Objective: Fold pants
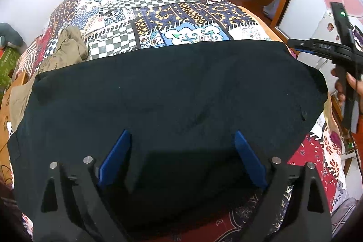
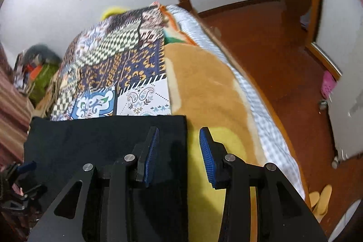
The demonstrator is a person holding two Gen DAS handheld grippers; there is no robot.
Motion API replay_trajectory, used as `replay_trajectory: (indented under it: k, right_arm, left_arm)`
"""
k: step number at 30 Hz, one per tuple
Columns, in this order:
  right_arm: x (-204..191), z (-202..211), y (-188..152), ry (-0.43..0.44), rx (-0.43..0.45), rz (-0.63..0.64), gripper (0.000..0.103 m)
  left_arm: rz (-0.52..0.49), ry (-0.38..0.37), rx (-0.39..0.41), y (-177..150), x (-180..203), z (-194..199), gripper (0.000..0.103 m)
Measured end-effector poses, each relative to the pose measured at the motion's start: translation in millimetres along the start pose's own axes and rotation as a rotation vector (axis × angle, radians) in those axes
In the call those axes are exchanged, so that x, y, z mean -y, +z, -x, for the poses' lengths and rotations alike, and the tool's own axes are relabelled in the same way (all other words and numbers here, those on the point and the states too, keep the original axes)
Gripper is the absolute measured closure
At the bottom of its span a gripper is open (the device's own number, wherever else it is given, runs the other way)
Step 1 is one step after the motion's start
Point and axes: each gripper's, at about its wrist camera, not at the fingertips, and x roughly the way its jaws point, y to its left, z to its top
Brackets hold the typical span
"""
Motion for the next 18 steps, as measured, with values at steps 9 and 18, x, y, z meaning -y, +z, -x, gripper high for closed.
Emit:
replay_trajectory:
  k: [9, 18]
  right_arm:
    - [-14, -22, 1, -0.018, -0.027, 0.134, 0.092]
    - [-6, -8, 12, -0.158, 0.061, 0.155, 0.099]
  left_arm:
    - [0.001, 0.0, 0.0, 1, 0, -2, 0.006]
    - [0.001, -0.001, 0.001, 1, 0, -2, 0.006]
